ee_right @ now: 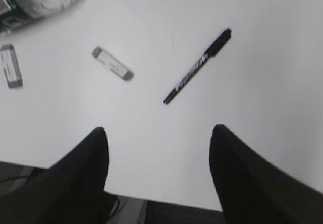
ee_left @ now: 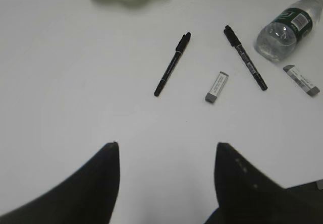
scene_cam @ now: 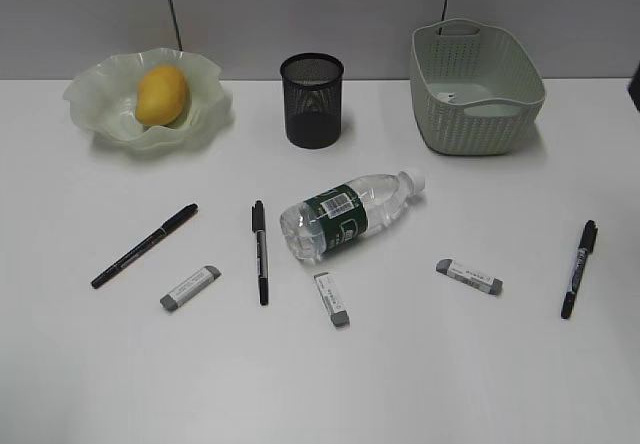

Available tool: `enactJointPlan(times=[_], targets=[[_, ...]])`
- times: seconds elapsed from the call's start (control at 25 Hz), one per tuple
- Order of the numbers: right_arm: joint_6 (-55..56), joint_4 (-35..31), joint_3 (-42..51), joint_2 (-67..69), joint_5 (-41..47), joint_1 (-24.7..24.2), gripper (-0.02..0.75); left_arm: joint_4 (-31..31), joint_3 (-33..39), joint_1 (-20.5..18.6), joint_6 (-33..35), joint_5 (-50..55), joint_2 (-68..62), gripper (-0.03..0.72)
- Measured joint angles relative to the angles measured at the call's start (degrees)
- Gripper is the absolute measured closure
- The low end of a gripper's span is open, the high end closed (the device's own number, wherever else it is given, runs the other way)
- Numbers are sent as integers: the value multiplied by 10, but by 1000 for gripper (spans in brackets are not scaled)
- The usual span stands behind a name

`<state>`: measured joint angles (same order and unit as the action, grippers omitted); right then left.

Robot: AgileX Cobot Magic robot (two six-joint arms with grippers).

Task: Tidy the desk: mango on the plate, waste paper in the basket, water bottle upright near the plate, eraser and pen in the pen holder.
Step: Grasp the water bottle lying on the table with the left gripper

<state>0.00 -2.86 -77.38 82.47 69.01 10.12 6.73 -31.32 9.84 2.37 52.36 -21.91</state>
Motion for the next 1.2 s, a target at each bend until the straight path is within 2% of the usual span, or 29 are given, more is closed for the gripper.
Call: enactJointPlan(times=[0.24,0.4,0.6,0.88,1.0,1.2], targets=[[7,-14,167,-172,1,0,246,0,0,0,0,0,0,234],[8,-26,235,-294,-23,0,246,0,0,0,0,1,0,234],[9,-29,299,-451,-68,0,247,0,0,0,0,1,0,234],[10,0,363,-616,-75,0,247,4,0,0,0,1,0,234],[10,25,387,-656,-77,0,247,16,0,0,0,-2,0,231],[10,39,427,-669,-78,0,247,25,0,0,1,-18,0,170]])
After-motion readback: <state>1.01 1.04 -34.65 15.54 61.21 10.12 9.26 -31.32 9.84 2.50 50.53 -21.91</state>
